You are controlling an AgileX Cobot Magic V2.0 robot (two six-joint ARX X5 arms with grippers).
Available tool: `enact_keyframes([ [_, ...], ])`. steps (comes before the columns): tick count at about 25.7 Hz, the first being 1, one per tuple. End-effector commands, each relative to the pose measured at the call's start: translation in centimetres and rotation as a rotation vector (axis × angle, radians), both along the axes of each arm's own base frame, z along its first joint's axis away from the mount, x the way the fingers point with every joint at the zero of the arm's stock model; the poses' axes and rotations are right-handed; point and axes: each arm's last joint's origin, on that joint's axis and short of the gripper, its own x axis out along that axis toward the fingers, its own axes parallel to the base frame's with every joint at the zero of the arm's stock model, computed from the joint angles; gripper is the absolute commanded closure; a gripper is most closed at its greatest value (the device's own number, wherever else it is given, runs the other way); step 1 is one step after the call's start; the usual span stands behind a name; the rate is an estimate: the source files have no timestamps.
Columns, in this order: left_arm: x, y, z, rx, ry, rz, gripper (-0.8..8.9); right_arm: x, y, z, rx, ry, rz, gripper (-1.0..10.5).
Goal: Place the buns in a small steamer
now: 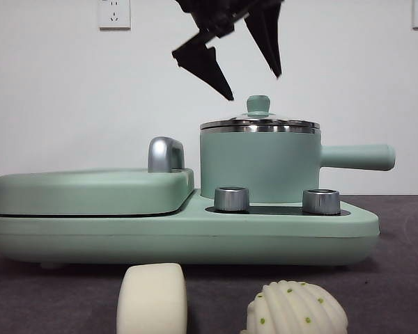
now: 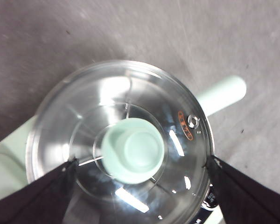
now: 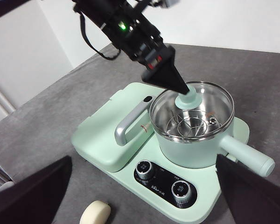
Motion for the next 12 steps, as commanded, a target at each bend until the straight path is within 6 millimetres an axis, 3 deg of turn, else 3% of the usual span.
enact_keyframes([
  [1,0.2,-1.5,-1.0,0.037,-0.036,-0.031,3.76,0.0,0.0,0.5,-0.002,-0.02,0.004,4.6],
  [5,0.0,-2.5,-1.9,0.072,-0.044,-0.054,3.85,0.0,0.0,0.5,-0.002,-0.019,0.004,4.6],
  [12,0.1,-2.5,-2.1,0.088,-0.058,-0.062,5.34,0.0,0.0,0.5,-0.002,-0.019,0.004,4.6],
])
